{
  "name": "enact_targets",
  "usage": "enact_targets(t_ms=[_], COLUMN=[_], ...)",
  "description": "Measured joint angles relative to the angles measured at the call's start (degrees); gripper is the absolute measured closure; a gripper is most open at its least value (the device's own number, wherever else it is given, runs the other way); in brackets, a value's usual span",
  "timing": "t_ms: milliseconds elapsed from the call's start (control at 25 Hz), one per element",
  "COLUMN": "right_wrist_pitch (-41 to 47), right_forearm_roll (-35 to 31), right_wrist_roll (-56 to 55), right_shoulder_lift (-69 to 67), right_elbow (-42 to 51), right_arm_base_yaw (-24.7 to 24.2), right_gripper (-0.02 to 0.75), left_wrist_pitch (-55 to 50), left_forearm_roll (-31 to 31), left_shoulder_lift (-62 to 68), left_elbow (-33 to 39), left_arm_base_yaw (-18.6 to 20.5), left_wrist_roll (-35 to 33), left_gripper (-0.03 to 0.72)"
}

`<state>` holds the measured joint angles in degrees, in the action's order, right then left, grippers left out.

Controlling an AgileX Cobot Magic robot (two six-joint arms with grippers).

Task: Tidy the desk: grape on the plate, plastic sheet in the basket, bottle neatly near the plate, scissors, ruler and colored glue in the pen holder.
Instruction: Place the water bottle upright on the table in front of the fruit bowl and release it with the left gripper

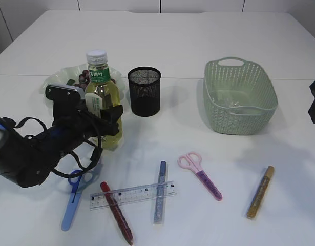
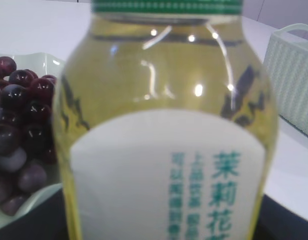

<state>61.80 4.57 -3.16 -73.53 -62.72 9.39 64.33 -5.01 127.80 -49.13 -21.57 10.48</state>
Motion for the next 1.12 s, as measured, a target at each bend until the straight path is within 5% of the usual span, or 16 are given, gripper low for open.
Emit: enact_targets(t_ms=[440, 1120], right_wrist_pitch=[0.0, 0.0], right_forearm_roll=[0.09, 0.09], right_wrist_roll=[0.0, 0.09], right_shoulder_lift=[0.0, 0.0], right_elbow=[0.0, 0.0], right_arm_base_yaw=[0.0, 0.0], right_gripper=[0.226, 0.226], left_wrist_pitch=[0.11, -2.34], left_forearm_roll=[-0.04, -0.08], left_shoulder_lift=[-1.37, -19.09], left_elbow=[-0.38, -0.38], left_arm_base_yaw=[0.0, 0.0], left_wrist_roll=[-0.34, -0.36], left_gripper=[0.083, 0.083])
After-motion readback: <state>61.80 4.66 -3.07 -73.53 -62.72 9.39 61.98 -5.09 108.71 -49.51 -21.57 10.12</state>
